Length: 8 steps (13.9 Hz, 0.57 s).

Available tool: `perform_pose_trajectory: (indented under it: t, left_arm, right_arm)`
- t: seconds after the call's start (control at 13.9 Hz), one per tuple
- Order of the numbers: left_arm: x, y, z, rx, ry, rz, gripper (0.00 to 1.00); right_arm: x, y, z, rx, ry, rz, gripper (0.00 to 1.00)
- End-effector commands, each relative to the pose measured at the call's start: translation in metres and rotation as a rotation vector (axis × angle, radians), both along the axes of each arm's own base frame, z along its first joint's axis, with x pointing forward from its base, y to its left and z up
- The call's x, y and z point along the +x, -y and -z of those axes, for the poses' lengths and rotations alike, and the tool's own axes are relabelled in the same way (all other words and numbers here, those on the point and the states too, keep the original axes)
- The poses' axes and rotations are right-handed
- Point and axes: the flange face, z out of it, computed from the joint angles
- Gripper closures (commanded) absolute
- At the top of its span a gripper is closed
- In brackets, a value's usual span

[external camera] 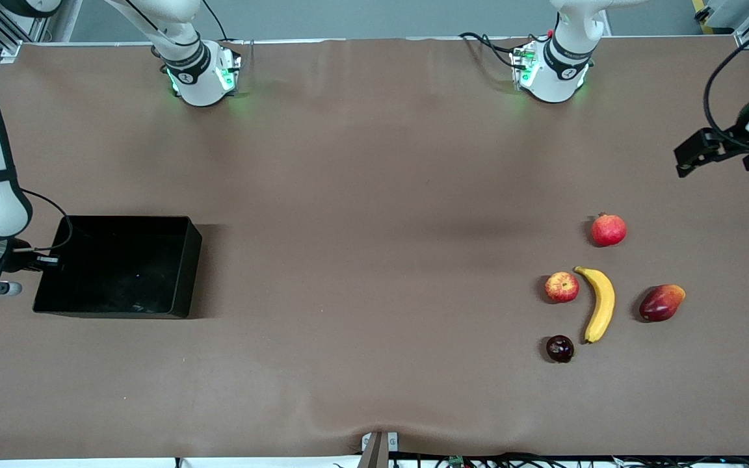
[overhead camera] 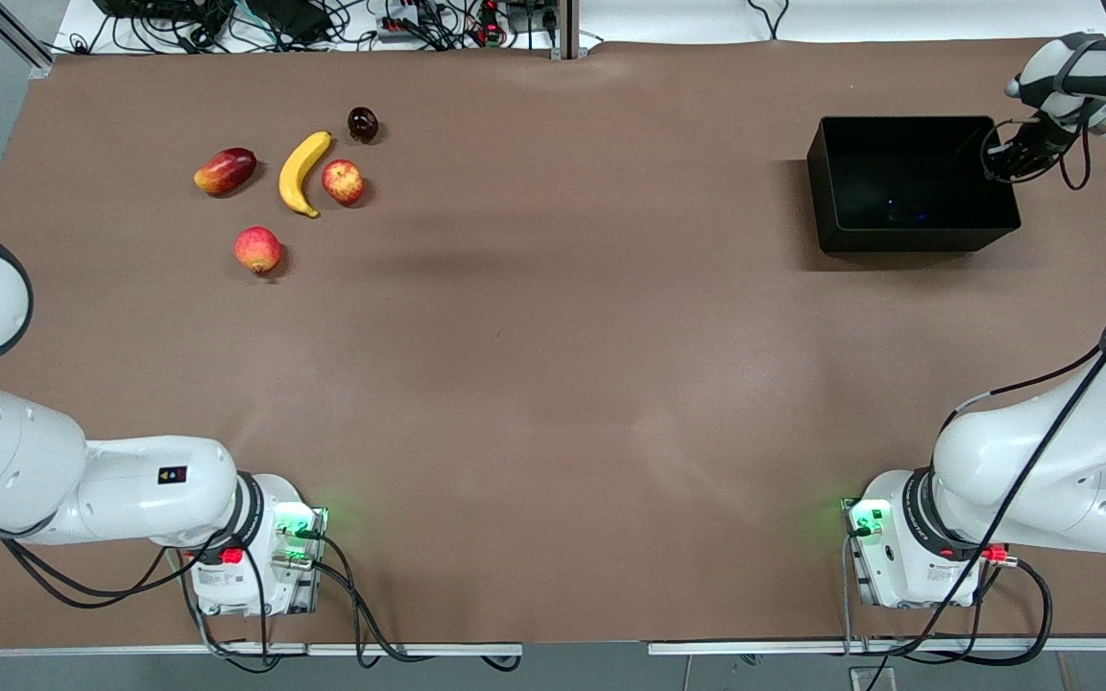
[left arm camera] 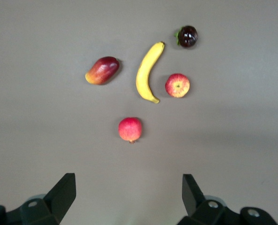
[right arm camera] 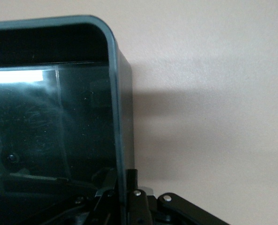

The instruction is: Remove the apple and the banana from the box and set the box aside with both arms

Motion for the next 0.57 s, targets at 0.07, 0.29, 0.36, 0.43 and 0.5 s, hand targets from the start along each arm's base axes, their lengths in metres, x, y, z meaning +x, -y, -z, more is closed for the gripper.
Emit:
perform_pose_trajectory:
  t: [0.07, 0.29, 0.36, 0.43, 0.5]
  left_arm:
    - [-0.025, 0.004, -0.001, -0.008, 0.011, 0.000, 0.00]
    - [-0.024, 0.004, 0.002, -0.026, 0.005, -0.004, 0.00]
    - [-0.024, 0.003, 0.001, -0.026, 0.006, -0.006, 0.00]
    - [-0.024, 0.003, 0.002, -0.026, 0.003, -0.006, 0.00]
    - [-0.024, 0.003, 0.002, -0.026, 0.002, -0.006, 0.00]
  right_arm:
    - [0.004, 0.008, 0.002, 0.026, 0.024, 0.005, 0.18]
    - [0.005, 0.006, 0.002, 0.023, 0.027, 0.001, 0.00]
    - [0.009, 0.001, -0.003, 0.020, 0.034, -0.010, 0.00]
    - [0.016, -0.004, -0.018, 0.012, 0.054, -0.016, 0.00]
    - [0.021, -0.014, -0.034, 0.010, 0.060, -0.037, 0.00]
